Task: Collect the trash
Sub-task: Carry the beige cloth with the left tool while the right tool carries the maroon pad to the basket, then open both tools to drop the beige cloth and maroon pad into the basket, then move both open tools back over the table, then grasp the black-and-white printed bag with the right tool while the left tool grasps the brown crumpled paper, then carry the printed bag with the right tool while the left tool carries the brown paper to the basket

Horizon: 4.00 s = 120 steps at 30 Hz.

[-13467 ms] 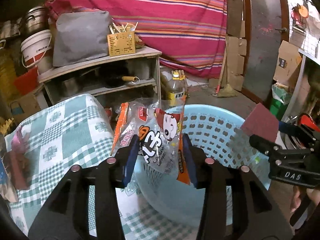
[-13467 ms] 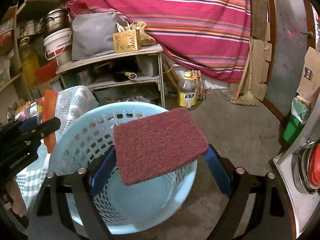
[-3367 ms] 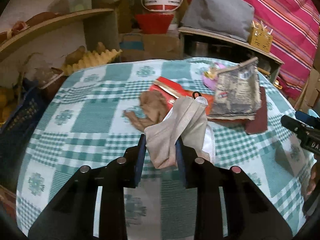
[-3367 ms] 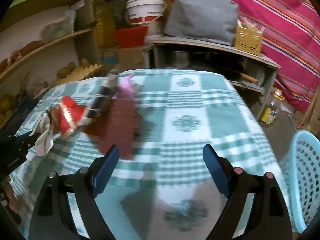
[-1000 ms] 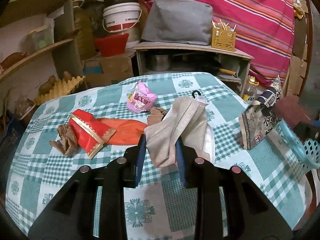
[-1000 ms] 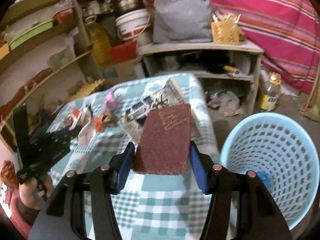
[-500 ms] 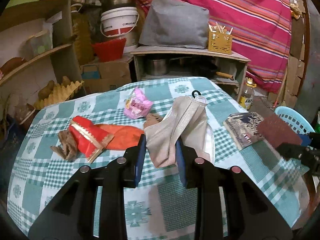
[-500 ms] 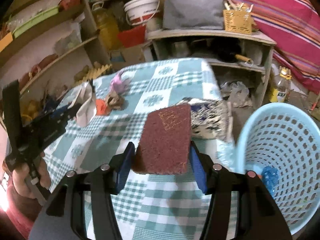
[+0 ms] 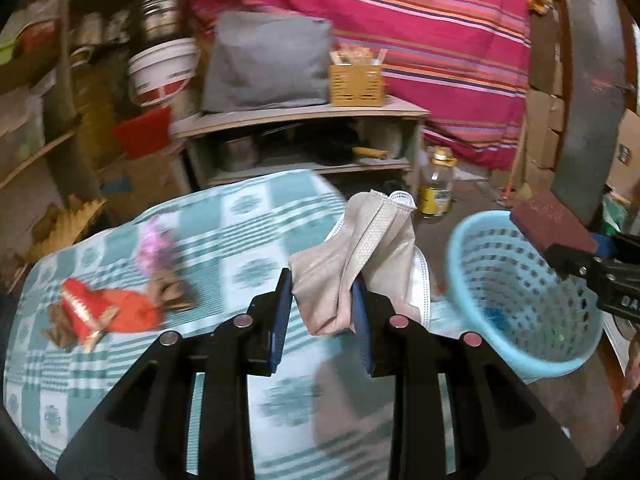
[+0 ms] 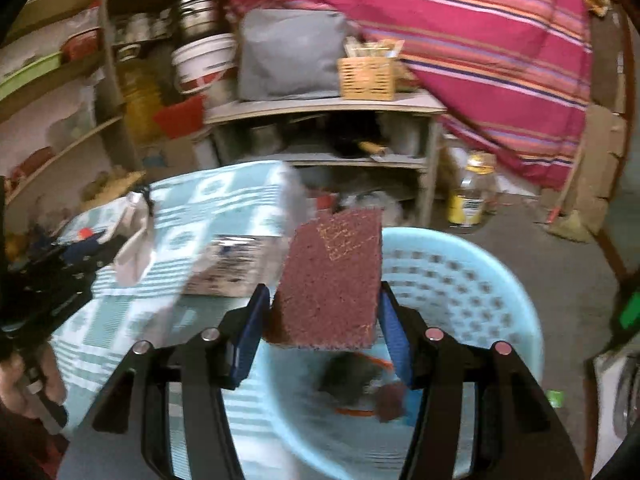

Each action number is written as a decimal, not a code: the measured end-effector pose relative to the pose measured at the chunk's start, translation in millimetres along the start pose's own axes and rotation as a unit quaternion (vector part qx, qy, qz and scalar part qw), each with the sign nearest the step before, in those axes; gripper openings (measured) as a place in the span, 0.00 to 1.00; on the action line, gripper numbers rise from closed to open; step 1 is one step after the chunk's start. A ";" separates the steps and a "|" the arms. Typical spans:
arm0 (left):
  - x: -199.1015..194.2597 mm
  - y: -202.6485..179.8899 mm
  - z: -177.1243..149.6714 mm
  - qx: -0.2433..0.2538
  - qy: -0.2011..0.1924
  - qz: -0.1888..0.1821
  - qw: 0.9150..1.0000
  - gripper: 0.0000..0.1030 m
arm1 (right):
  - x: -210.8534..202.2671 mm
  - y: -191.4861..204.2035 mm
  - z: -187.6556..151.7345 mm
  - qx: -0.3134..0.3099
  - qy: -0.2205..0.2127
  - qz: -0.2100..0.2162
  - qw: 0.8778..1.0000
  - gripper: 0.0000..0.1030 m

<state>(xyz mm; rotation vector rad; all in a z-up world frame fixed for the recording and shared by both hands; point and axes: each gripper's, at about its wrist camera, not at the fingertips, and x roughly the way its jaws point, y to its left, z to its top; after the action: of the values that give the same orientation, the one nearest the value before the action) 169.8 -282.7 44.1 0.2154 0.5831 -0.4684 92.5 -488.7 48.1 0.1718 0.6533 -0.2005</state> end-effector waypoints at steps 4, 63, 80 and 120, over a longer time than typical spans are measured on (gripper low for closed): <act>8.6 -34.6 2.5 0.012 0.006 -0.025 1.000 0.27 | -8.0 -37.2 -6.8 0.020 -0.009 -0.021 1.000 0.53; -26.4 177.2 -49.4 -0.067 -0.026 0.150 0.986 0.95 | 63.0 92.5 8.0 -0.025 0.014 -0.009 1.000 0.81; -15.6 270.6 -79.1 -0.126 0.011 0.202 0.971 0.95 | 145.7 129.9 14.1 -0.009 0.098 -0.024 0.995 0.81; -5.9 323.8 -78.8 -0.195 0.046 0.168 0.965 0.45 | 96.5 144.5 15.9 -0.042 0.025 0.042 0.998 0.16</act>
<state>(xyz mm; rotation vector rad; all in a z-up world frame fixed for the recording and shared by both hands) 283.9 27.9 4.0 -0.0427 0.7025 -0.0092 211.1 -365.1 14.7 0.1233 0.7017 -0.0870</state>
